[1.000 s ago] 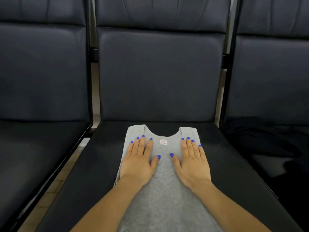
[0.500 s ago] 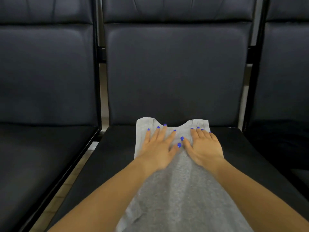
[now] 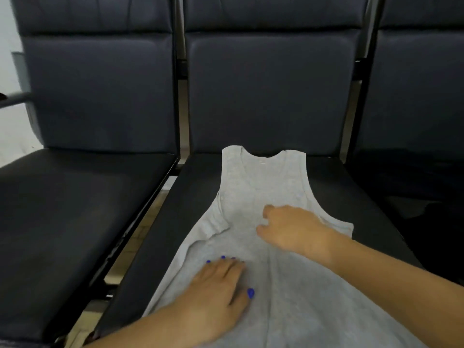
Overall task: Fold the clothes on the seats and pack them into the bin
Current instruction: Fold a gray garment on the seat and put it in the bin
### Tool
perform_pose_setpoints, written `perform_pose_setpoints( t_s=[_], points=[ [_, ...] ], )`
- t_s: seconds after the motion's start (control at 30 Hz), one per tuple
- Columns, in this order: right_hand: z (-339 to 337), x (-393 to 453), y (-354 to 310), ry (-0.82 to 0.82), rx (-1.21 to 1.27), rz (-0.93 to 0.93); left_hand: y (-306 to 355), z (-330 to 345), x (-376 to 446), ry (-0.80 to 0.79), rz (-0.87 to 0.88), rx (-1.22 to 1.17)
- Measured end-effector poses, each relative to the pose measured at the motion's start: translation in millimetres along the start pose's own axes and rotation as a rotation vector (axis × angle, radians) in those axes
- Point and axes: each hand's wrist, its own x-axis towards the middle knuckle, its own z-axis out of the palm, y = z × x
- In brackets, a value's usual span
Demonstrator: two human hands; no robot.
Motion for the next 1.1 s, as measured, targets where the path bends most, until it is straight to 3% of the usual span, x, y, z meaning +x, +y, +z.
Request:
perform_pose_setpoints(
  t_s=[0.1, 0.27, 0.4, 0.73, 0.83, 0.9, 1.03, 1.1],
  points=[
    [15, -45, 21, -0.089, -0.02, 0.071, -12, -2, -3, 0.061, -0.011, 0.058],
    [29, -75, 83, -0.004, -0.107, 0.335, -30, 1, 9, 0.14, -0.061, 0.118],
    [32, -67, 114, 0.018, 0.025, 0.448, -40, -7, 20, 0.204, -0.152, 0.154],
    [31, -53, 116, 0.012, 0.163, 0.446, -95, -42, 21, 0.342, -0.461, 0.299],
    [29, -48, 119, 0.05, 0.309, 0.46, -92, -35, 15, 0.556, -0.292, 0.337],
    [29, -45, 120, 0.13, 0.474, 0.458, -81, -20, 9, 0.593, -0.103, 0.357],
    [26, -47, 120, 0.077, 1.066, 0.521, -44, 1, -10, 0.315, 0.085, 0.273],
    [29, -50, 121, 0.019, 1.261, 0.515, -40, 4, -13, 0.269, 0.098, 0.178]
  ],
)
